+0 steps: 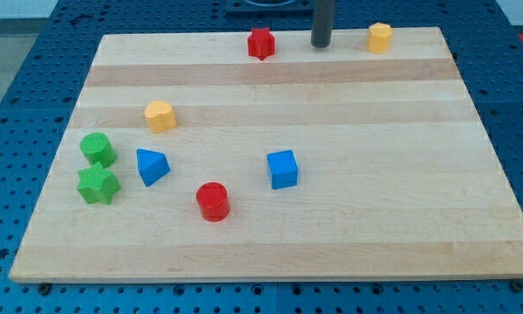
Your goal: Slide the yellow hexagon below red star
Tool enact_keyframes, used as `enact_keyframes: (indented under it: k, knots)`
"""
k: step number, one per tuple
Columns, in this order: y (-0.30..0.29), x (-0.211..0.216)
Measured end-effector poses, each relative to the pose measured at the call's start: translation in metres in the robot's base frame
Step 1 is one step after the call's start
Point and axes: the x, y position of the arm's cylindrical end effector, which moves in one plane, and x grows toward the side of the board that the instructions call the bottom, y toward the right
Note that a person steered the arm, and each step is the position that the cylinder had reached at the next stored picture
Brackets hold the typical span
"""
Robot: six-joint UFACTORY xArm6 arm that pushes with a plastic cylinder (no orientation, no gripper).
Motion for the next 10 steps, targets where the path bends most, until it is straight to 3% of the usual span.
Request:
enact_keyframes:
  k: [1, 6, 8, 10]
  knots:
    - [0.024, -0.018]
    - [0.089, -0.017]
    - [0.177, -0.017]
    - [0.151, 0.003]
